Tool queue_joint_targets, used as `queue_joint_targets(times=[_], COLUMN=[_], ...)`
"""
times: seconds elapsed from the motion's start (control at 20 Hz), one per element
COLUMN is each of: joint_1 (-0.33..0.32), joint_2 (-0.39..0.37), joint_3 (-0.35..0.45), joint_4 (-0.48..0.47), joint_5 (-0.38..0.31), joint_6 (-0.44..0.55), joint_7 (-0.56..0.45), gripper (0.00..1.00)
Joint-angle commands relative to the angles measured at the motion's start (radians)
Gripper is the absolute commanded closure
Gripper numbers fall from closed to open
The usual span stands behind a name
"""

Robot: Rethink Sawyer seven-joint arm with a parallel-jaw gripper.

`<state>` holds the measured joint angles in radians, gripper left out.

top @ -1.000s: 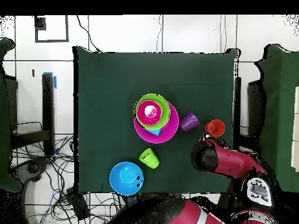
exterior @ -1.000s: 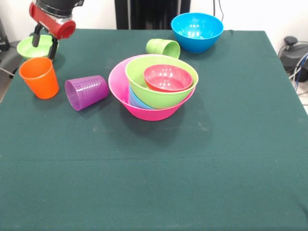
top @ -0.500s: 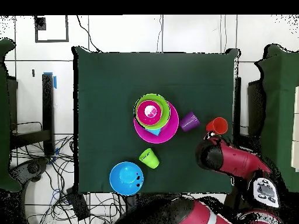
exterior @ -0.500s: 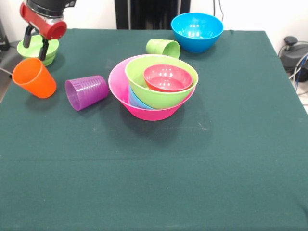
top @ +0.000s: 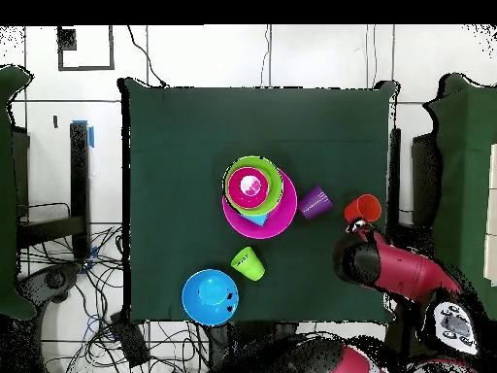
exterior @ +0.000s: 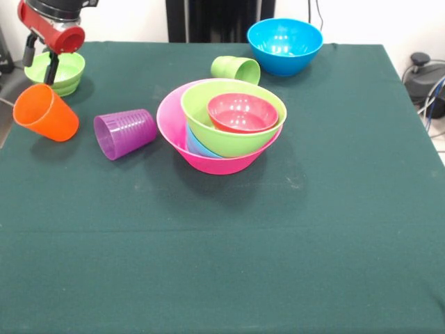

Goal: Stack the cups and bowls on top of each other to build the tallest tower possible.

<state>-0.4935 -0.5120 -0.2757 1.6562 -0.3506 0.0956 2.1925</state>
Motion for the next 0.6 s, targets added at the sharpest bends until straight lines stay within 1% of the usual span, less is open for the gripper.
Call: queue_joint_targets(times=[0.05,0.6], joint_1=[0.007,0.004], joint_2=[-0.002,-0.012], joint_3=[0.141,0.145], joint_4=[-0.046,-0.047], joint_5=[-0.006,-0.009], joint_6=[0.076,0.090], joint_7=[-0.001,-0.007], gripper=[0.00,0.00])
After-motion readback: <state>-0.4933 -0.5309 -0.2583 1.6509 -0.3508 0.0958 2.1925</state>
